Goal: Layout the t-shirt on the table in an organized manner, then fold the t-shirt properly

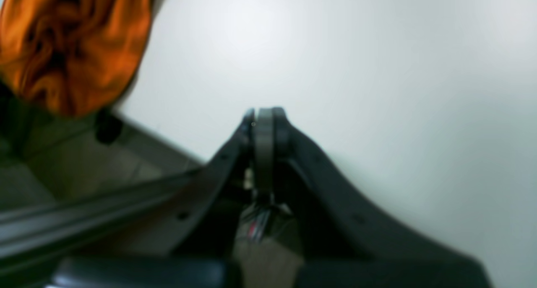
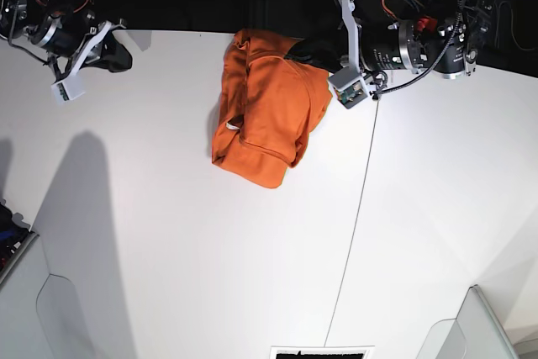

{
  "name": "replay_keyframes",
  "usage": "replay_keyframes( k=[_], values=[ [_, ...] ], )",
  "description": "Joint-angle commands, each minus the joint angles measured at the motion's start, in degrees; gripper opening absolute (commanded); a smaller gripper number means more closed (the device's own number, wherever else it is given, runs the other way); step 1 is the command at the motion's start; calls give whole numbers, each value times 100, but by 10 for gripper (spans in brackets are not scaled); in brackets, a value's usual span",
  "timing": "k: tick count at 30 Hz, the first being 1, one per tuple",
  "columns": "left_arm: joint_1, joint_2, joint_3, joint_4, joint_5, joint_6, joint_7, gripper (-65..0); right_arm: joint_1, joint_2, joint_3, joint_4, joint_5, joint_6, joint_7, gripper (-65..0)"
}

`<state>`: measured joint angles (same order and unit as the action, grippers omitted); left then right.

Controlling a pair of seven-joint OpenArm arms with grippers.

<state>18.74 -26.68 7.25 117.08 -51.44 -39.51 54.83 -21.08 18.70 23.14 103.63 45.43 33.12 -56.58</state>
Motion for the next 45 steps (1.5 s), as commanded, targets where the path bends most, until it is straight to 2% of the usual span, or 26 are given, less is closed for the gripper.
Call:
replay_keyframes(
  k=[1,5,11,15,20,24,26,31,35,39,45],
  values=[
    [68,-50,-164,116,-155,-49,-96,-641,-61,87,48,125,109,33,85,-650],
    [678,-48,-822,129,-393,-49,-55,-641,-527,136,48,151,203,33,74,-650],
    [1714,-48,-1884,205,-382,-49,-57,-641,-1303,177,48,190,216,35,68,-650],
    [2184,-48,-1923,-11,280,-49,-61,-641,-1777,175,35,184,118,33,83,-650],
    [2315,-48,-1530,-1145,935,-49,-245,-641,-1928,177,-120,-157,-378,13,144,-650],
    [2170,-46,-903,-2597,1818,-49,-1016,-641,-1860,177,-385,-1005,-667,-37,592,-650],
    [1827,-44,-492,-3375,2192,-11,-1163,-641,-1641,177,-608,-1565,-831,-39,697,-650],
    [708,262,393,-5171,2706,772,-1178,-641,-765,175,-1366,-3276,-1025,-188,708,-650],
    [-197,675,916,-6474,2837,1071,-1464,-641,31,94,-1980,-4415,-1331,-203,706,-650],
    [-907,1027,1379,-7473,2830,1104,-1539,-641,570,-122,-2192,-4959,-1703,-358,669,-650],
    [-1222,1182,1714,-7903,2828,1104,-1655,-641,793,-251,-2192,-4981,-1803,-339,568,-650]
  ],
)
